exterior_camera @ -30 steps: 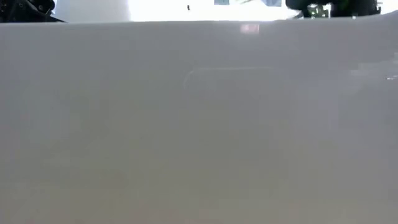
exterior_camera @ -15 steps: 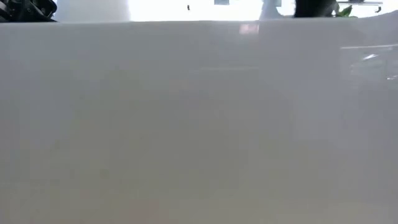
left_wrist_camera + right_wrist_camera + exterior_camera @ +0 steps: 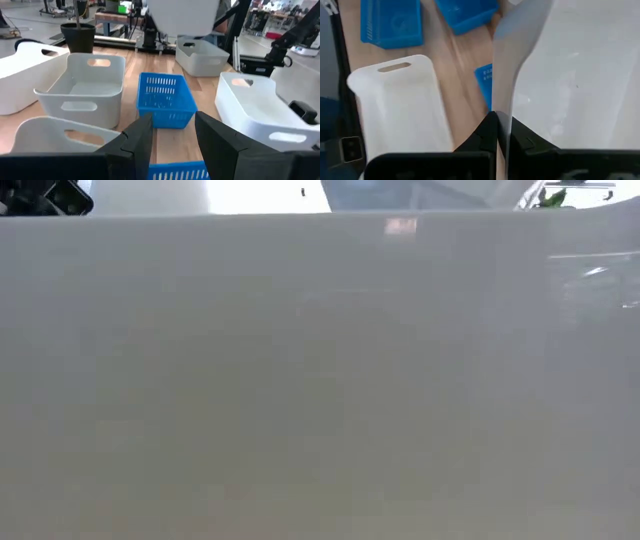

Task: Stack baskets by color
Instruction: Stack the middle white bin on the bottom white bin

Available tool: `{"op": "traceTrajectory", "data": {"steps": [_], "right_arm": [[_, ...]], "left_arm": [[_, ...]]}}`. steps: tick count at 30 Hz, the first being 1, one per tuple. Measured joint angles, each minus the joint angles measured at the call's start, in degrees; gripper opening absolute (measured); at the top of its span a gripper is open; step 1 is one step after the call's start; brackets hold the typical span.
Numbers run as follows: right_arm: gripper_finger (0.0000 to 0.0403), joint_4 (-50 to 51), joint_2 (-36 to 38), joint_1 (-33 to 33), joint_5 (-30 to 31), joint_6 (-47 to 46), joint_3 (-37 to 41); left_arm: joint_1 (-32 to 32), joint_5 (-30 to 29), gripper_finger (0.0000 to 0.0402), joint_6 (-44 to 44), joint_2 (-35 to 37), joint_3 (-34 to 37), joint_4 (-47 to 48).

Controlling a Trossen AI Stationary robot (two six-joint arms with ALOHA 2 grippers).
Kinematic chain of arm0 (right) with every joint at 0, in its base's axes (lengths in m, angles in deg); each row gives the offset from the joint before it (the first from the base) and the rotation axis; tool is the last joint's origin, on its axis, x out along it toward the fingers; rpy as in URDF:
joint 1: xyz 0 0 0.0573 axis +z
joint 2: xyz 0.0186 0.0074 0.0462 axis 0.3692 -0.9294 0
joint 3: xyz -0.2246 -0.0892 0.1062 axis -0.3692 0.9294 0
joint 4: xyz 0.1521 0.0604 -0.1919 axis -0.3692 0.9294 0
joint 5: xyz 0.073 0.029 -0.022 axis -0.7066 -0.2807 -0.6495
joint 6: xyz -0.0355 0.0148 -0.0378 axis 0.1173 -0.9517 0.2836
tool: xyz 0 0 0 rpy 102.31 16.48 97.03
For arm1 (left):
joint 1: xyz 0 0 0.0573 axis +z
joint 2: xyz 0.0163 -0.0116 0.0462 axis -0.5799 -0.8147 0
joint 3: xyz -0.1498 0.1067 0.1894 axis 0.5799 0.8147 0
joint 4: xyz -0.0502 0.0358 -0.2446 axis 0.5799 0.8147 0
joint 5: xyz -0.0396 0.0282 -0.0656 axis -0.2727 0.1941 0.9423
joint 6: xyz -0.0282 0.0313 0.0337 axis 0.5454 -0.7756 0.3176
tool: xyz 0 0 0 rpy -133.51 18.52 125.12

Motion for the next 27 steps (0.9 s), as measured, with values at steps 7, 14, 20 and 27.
{"op": "traceTrajectory", "data": {"steps": [7, 14, 20, 27], "right_arm": [[0.0, 5.4, -10.5, 0.7, -3.0, 0.0, -16.2], [0.0, 0.4, -16.5, 1.5, -9.4, 0.3, -22.1], [0.0, -2.0, -17.3, 2.7, -10.5, 0.0, -21.3], [0.0, -7.1, -17.3, 5.6, -10.0, 2.6, -21.3]], "left_arm": [[0.0, 0.0, 0.0136, 1.5, 0.0, 0.0, 2.5], [0.0, 0.0, 0.0136, 1.4, 0.0, 0.0, 2.9], [0.0, 0.0, 0.0136, 2.7, 0.0, 0.0, 2.9], [0.0, 0.1, 0.0136, 2.9, 0.0, 0.0, 2.9]]}}
